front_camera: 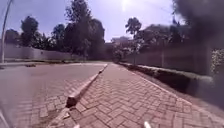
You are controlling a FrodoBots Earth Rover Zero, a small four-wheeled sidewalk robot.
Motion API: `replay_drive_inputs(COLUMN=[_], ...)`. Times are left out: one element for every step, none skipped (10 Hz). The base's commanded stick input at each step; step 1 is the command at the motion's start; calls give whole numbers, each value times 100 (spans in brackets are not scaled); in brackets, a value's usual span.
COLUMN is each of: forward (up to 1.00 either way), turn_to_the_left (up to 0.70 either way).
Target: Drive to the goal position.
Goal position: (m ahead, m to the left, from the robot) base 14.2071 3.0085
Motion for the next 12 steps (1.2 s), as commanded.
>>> replay_drive_inputs(forward=[85, 85, 85, 85, 85, 85, 85, 85, 85, 85, 85, 85], turn_to_the_left=[0, 0, 0, 0, 0, 0, 0, 0, 0, 0, 0, 0])
